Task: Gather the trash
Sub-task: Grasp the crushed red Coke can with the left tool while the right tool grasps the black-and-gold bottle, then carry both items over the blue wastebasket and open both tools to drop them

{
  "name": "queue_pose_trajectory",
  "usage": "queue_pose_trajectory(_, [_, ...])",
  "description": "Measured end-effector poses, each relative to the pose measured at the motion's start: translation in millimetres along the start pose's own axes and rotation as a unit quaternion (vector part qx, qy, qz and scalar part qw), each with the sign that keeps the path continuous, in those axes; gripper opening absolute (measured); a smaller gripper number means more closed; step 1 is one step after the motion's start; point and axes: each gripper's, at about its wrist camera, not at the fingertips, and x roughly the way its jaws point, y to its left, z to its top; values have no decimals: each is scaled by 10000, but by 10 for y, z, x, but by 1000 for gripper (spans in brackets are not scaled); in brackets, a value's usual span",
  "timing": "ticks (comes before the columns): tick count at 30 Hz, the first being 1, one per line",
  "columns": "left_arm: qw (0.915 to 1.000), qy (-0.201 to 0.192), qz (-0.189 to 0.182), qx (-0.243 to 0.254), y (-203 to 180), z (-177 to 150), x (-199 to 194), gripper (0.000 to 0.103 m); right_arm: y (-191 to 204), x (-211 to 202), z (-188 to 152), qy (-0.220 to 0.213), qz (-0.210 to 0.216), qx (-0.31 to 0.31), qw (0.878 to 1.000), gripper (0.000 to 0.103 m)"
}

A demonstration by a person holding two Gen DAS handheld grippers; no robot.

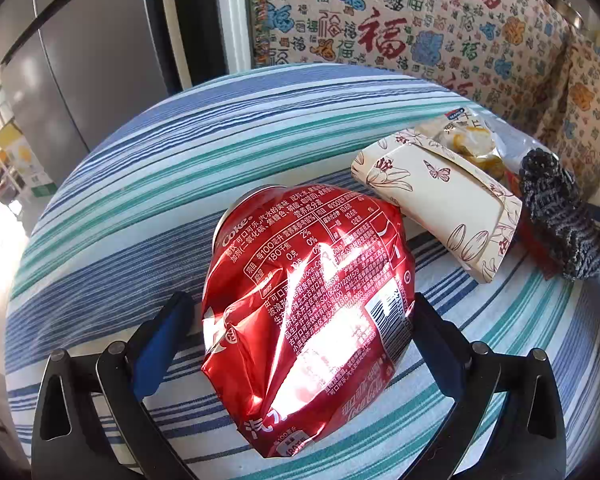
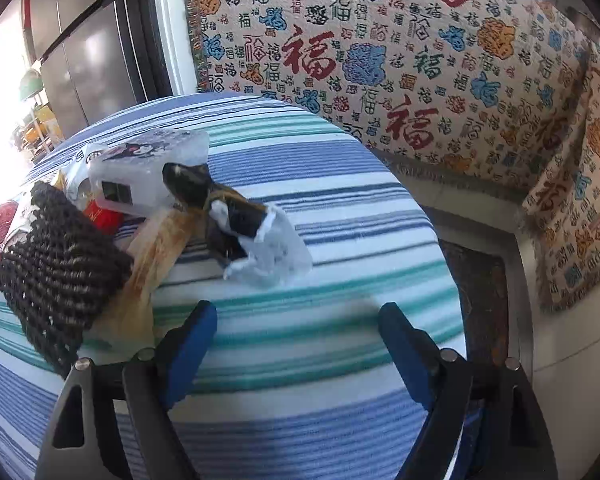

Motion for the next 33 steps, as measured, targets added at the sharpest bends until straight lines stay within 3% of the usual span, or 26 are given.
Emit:
queue_pose_trajectory(10, [10000, 0, -6, 0, 5, 1, 2, 103, 139, 235, 432, -78, 94, -356, 9993, 85])
queue_pose_trajectory(11, [10000, 1, -7, 0, 3, -2, -2, 103, 159, 245, 453, -65, 158, -344, 9993, 79])
queue_pose_trajectory(14, [10000, 4, -44, 5, 6, -5, -10, 103, 197, 213, 473, -93, 214, -271, 9994, 38])
queue_pose_trajectory(17, [9994, -114, -285, -129, 75, -11, -60, 101, 187, 153, 429, 46, 298, -78, 9995, 35])
queue_pose_trajectory(19, [9985, -255, -388, -296, 154, -23, -105, 88, 178, 75, 334, 113, 323, 71, 9994, 34])
queue_pose_trajectory(20, [9981, -296, -394, -357, 193, -30, -117, 86, 171, 33, 285, 138, 347, 163, 9992, 34])
queue_pose_trajectory(25, [9950, -460, -716, -522, 268, -79, -200, 85, 192, -233, -3, 258, 408, 318, 9983, 34])
queue_pose_trajectory(33, [9950, -445, -656, -613, 392, -302, -385, 85, 259, -728, -347, 101, 541, 217, 9983, 34])
